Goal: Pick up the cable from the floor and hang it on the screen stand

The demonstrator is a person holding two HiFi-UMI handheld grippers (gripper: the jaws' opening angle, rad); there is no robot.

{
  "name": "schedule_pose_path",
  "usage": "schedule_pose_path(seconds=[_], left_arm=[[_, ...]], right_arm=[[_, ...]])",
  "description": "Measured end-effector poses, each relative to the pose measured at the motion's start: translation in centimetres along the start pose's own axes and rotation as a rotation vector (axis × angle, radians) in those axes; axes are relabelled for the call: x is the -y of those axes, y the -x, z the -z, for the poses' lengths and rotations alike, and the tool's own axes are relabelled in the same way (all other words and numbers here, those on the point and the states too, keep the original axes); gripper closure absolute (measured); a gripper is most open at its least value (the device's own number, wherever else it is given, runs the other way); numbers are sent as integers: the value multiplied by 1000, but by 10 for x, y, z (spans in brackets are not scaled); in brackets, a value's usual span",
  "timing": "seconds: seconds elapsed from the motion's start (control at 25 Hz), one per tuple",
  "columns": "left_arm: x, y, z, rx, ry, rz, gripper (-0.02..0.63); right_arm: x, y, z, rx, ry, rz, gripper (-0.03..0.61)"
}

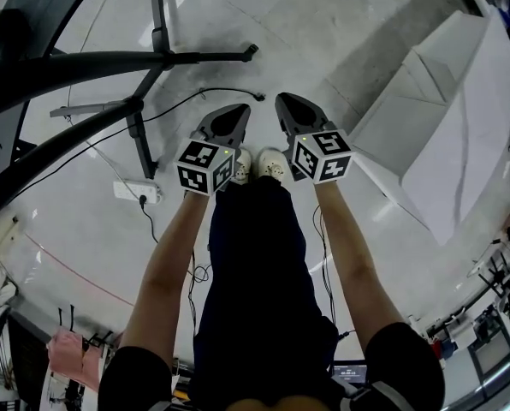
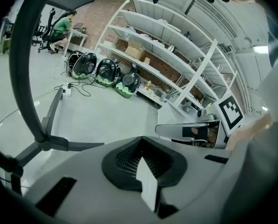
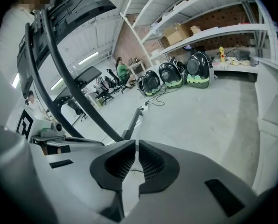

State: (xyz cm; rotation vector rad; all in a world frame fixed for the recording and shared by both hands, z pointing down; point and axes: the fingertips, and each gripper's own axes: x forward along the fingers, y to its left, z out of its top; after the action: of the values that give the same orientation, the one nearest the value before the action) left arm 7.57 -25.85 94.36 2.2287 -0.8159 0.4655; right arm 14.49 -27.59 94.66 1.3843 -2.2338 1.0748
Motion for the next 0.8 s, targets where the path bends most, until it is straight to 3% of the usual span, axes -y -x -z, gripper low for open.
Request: schedule_pose_path(seconds=[0.48,0.8], left_arm=[[-58,-55,97,-57,96,-7,607],[-87,-86,138,-58,121,-21,607]], right_arm=[[38,-61,94,-91,110,-31,552],[57,-101,142,-141,94,-88,552]])
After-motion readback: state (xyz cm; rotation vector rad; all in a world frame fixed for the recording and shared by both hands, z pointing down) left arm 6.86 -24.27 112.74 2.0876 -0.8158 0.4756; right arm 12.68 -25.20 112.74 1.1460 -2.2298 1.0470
